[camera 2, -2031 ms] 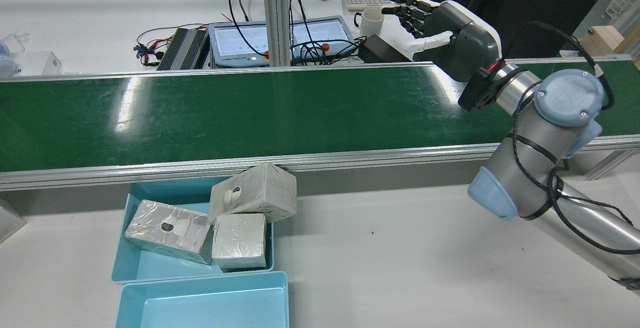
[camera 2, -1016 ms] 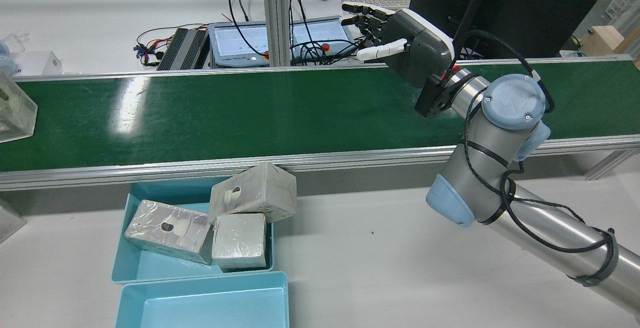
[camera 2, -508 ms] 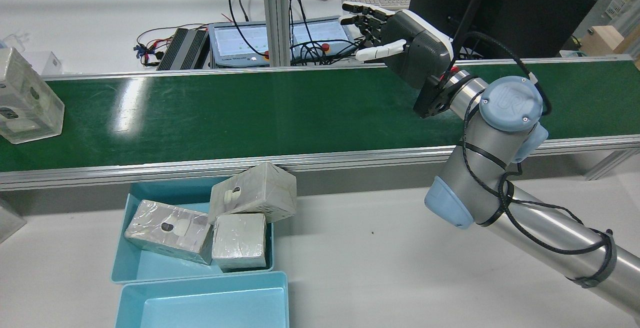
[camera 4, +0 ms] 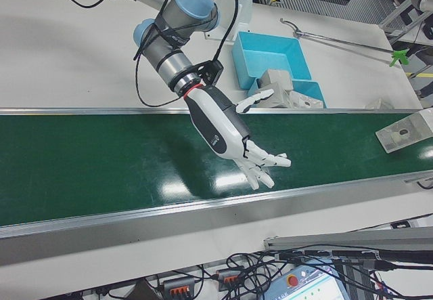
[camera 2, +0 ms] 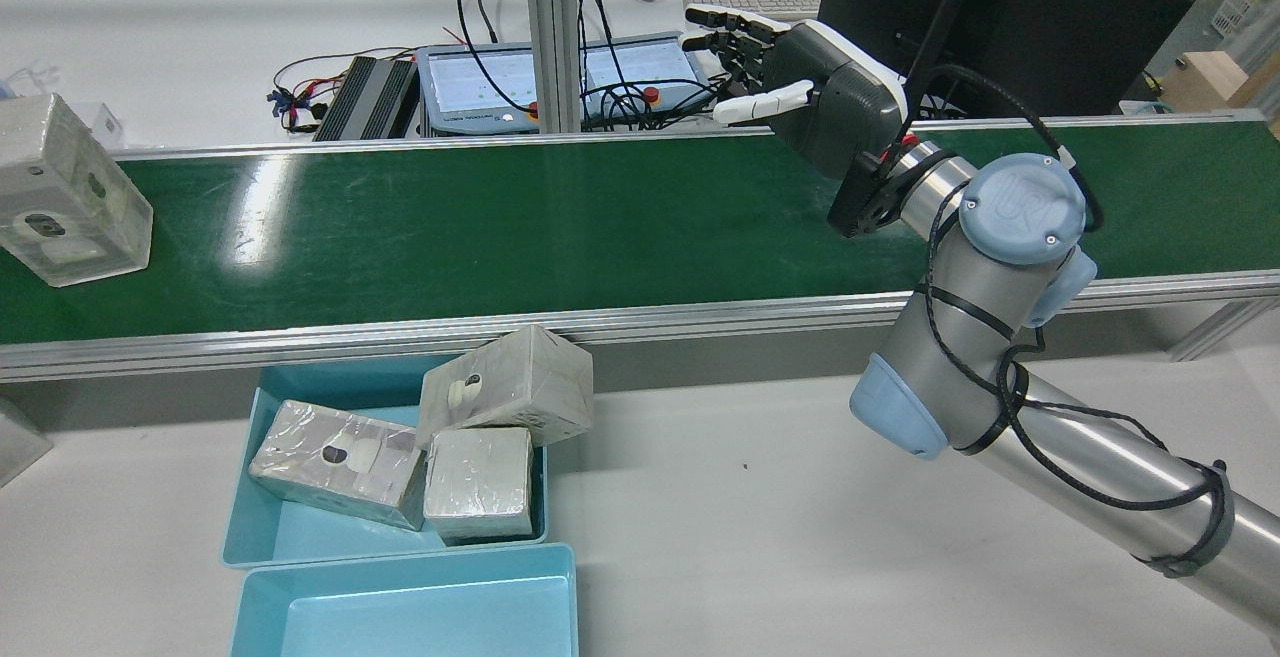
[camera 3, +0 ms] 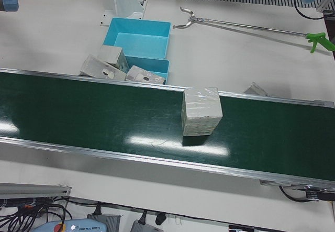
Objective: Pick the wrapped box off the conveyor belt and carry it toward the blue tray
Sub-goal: 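Hold the open right hand above the belt, waiting for the wrapped box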
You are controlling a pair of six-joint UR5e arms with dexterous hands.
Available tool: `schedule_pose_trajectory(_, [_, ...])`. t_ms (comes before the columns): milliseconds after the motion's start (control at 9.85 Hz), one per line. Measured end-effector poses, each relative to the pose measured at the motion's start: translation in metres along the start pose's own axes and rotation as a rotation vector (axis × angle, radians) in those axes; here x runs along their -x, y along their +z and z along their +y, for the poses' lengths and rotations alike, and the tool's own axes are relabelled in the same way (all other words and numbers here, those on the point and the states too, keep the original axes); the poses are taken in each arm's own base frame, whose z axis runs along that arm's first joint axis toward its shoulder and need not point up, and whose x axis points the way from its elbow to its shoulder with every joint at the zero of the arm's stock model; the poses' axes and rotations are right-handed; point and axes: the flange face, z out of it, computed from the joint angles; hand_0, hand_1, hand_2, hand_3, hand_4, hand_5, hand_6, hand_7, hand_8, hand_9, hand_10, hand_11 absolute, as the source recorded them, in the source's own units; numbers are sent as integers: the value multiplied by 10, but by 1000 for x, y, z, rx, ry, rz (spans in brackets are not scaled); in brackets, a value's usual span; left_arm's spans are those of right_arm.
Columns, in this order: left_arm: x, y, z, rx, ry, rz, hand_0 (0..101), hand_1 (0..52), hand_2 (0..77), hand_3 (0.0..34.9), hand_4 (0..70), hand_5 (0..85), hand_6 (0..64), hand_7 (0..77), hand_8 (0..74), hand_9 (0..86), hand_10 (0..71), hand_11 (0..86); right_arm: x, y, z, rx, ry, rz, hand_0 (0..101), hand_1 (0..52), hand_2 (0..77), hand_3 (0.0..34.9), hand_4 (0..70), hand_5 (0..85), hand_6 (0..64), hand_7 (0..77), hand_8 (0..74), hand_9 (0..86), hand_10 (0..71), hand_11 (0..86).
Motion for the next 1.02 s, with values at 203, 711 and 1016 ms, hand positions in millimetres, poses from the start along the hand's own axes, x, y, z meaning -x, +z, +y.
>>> schedule_pose_trajectory(203, [0, 0, 0, 0, 0, 0, 0, 0, 11, 0, 0, 11, 5, 5, 5, 0, 5, 5, 0, -1, -1, -3, 0, -2, 469, 120, 98, 0, 169, 136, 125, 300, 44, 76, 0, 11])
schedule_pose_trajectory(711, [0, 0, 0, 0, 0, 0, 0, 0, 5, 0, 0, 11, 5, 5, 5, 0, 5, 5, -3, -1, -6, -11, 3, -11, 468, 125, 104, 0, 169, 125, 114, 273, 55, 82, 0, 11])
schedule_pose_trajectory(1016, [0, 0, 0, 0, 0, 0, 0, 0, 5, 0, 5, 11, 5, 5, 5, 5, 5, 5, -2, -1, -7, -14, 2, -12, 468, 125, 87, 0, 164, 131, 114, 278, 55, 65, 0, 11])
